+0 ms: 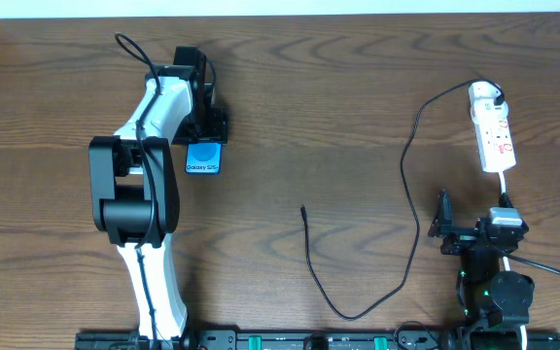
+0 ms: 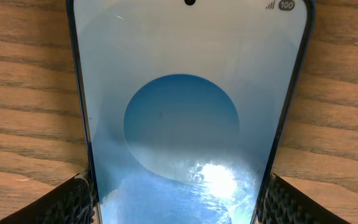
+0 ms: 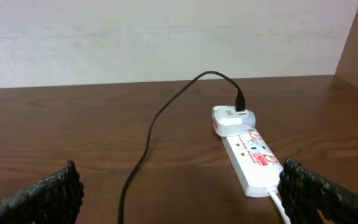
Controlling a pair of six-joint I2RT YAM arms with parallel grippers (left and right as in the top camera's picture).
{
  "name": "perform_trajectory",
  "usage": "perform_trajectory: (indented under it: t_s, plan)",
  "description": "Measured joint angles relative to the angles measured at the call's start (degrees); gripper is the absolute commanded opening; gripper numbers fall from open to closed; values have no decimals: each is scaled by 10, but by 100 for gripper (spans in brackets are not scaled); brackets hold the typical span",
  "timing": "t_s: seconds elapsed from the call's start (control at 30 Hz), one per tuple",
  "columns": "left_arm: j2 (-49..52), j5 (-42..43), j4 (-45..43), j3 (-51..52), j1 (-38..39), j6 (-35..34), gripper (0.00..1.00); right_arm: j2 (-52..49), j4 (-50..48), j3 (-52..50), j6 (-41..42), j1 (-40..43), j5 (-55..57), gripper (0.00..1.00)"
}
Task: Plug charger to phone and switch on socket
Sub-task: 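Close the left gripper on the phone's sides and hold it, then lift the phone with the left gripper and tilt it upright toward center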
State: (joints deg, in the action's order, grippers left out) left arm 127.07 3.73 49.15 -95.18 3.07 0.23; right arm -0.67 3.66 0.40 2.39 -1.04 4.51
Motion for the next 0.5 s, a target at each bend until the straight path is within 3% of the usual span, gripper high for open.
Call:
perform_trajectory:
  t_s: [0.3,0.5]
  plan:
    - [-23,0,2,0,0,0,7,0,0,0,0,0,0,99]
    - [-94,0,3,0,0,0,7,0,0,0,0,0,0,99]
